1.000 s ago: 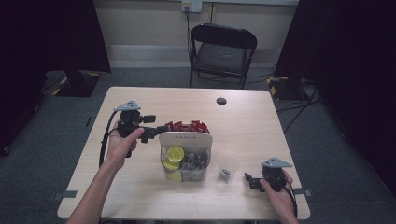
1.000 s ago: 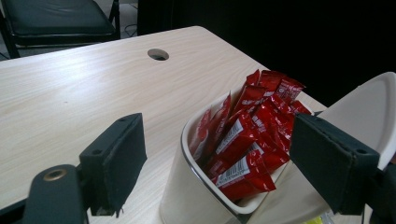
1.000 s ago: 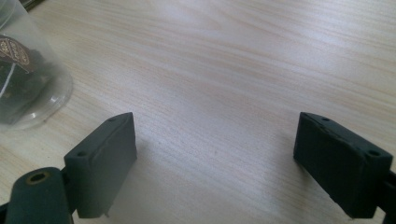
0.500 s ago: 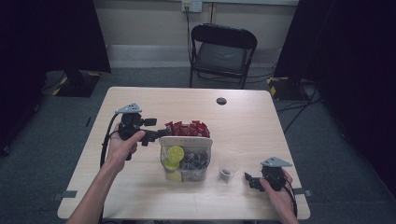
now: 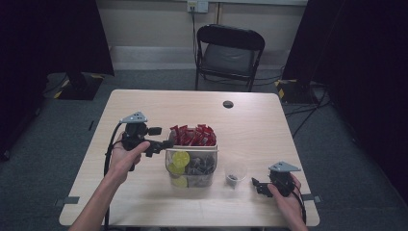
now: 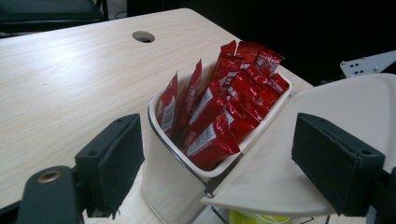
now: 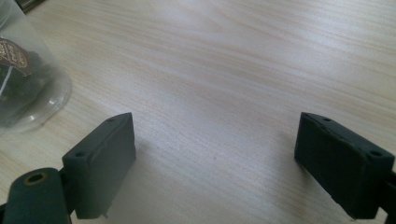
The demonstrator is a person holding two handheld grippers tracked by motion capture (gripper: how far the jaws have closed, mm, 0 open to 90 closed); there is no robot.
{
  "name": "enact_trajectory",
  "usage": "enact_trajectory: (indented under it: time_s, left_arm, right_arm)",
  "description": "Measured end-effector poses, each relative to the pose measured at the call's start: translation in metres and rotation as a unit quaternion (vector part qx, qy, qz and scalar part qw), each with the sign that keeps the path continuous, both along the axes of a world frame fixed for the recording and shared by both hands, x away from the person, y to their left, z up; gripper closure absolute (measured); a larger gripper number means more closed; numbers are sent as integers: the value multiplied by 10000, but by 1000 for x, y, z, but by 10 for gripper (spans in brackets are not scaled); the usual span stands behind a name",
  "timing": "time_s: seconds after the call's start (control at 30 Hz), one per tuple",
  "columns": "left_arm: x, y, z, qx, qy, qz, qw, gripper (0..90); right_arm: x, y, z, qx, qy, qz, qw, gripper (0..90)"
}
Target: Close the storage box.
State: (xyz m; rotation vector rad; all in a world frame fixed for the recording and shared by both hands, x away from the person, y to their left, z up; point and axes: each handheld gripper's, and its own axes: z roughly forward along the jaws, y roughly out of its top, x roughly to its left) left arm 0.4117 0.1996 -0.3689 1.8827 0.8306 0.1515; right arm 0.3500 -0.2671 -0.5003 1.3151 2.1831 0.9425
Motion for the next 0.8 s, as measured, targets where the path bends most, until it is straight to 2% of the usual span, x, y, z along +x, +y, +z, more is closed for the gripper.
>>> enact_trajectory:
  time_s: [0.17, 0.3, 0.57, 0.8]
  left_arm:
    - [-1, -1, -4, 41, 45, -36, 10000, 159]
    - [-3, -2, -9, 156, 112, -51, 9998, 159]
    - [-5, 0, -13, 146, 148, -53, 9998, 158]
    - [-7, -4, -22, 255, 254, -100, 9993, 158]
  right_arm:
    - [0, 0, 0, -5, 1, -4, 10000, 120]
    - [0, 0, 0, -5, 1, -4, 10000, 120]
    - [0, 0, 0, -9, -2, -16, 10000, 121]
    - [-1, 0, 0, -8, -3, -19, 10000, 121]
